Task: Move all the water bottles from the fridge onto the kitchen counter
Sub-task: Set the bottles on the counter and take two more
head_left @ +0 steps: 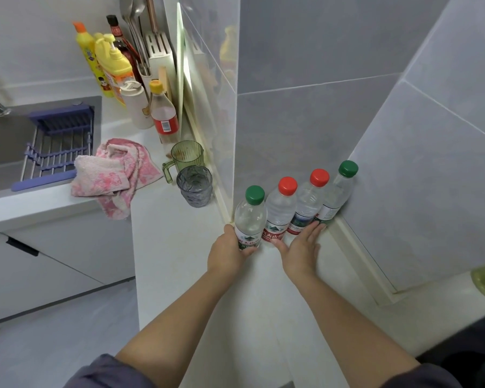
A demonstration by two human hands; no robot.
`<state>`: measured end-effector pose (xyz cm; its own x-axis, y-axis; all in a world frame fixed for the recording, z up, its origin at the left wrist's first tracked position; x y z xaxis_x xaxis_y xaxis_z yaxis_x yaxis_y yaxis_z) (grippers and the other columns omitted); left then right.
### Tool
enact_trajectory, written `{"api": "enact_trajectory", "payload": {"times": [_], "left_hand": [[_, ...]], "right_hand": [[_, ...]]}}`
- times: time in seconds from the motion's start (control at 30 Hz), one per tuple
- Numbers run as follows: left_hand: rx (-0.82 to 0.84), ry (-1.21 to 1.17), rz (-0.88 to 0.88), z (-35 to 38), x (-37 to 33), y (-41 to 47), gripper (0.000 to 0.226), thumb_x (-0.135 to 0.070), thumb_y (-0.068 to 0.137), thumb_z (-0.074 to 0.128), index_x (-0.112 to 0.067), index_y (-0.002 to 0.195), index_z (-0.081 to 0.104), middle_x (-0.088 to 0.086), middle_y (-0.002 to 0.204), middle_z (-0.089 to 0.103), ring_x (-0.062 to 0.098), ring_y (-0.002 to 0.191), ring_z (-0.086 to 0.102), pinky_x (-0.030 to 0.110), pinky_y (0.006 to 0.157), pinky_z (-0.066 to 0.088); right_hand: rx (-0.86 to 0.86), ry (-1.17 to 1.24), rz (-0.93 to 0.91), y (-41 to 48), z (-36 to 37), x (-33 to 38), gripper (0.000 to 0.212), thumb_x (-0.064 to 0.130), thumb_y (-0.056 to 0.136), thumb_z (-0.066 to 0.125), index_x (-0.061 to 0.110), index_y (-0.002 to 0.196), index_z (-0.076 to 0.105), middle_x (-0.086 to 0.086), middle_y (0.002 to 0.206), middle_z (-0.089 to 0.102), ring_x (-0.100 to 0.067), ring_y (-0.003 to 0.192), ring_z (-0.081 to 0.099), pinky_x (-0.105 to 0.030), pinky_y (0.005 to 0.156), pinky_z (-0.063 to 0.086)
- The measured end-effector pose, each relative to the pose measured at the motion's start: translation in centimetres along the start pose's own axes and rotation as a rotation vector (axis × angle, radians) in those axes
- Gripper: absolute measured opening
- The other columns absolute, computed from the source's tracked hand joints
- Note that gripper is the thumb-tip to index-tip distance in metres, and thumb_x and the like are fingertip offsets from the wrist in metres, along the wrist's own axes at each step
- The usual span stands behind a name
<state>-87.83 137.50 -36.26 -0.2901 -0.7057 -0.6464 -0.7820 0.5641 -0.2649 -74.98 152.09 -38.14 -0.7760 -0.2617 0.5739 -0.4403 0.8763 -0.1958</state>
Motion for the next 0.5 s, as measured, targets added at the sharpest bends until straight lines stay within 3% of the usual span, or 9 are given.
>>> {"api": "enact_trajectory", "payload": {"times": [0.2, 0.3, 0.5], "left_hand": [[0.001, -0.001, 0.011, 0.1, -0.1, 0.0, 0.057, -0.04, 0.081, 0.075, -0.01, 0.115, 0.042, 0.009, 0.109, 0.065, 0.029, 0.097, 0.061, 0.033, 0.068, 0.044], [-0.005, 0.011, 0.01, 0.0, 0.0, -0.2, 0.057, -0.042, 0.08, 0.076, -0.01, 0.114, 0.042, 0.009, 0.108, 0.065, 0.03, 0.096, 0.061, 0.038, 0.072, 0.05], [0.062, 0.18, -0.03, -0.6, 1.2, -1.2, 0.069, -0.06, 0.073, 0.072, -0.014, 0.114, 0.043, 0.002, 0.112, 0.061, 0.027, 0.103, 0.06, 0.032, 0.069, 0.042]], "right_hand": [[0.049, -0.06, -0.008, 0.0, -0.2, 0.1, 0.117, 0.055, 0.087, 0.061, -0.008, 0.148, -0.017, -0.028, 0.157, -0.022, -0.034, 0.15, -0.012, -0.048, 0.12, 0.01], [0.051, -0.055, -0.007, -0.1, -0.3, 0.0, 0.119, 0.056, 0.085, 0.062, -0.006, 0.149, -0.017, -0.027, 0.158, -0.021, -0.033, 0.15, -0.012, -0.049, 0.119, 0.011], [0.093, -0.056, 0.015, -1.6, -1.0, 0.0, 0.116, 0.057, 0.086, 0.062, 0.003, 0.152, -0.016, -0.019, 0.161, -0.018, -0.03, 0.151, -0.01, -0.056, 0.118, 0.013]]}}
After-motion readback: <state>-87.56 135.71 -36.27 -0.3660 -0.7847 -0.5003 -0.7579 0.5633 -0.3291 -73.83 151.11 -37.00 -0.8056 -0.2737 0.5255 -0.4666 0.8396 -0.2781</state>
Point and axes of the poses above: each hand's wrist, its own y-axis towards the middle knuckle, its own z-axis out of the palm, x = y × z, the point moved 7 cm from there along y, towards the middle knuckle
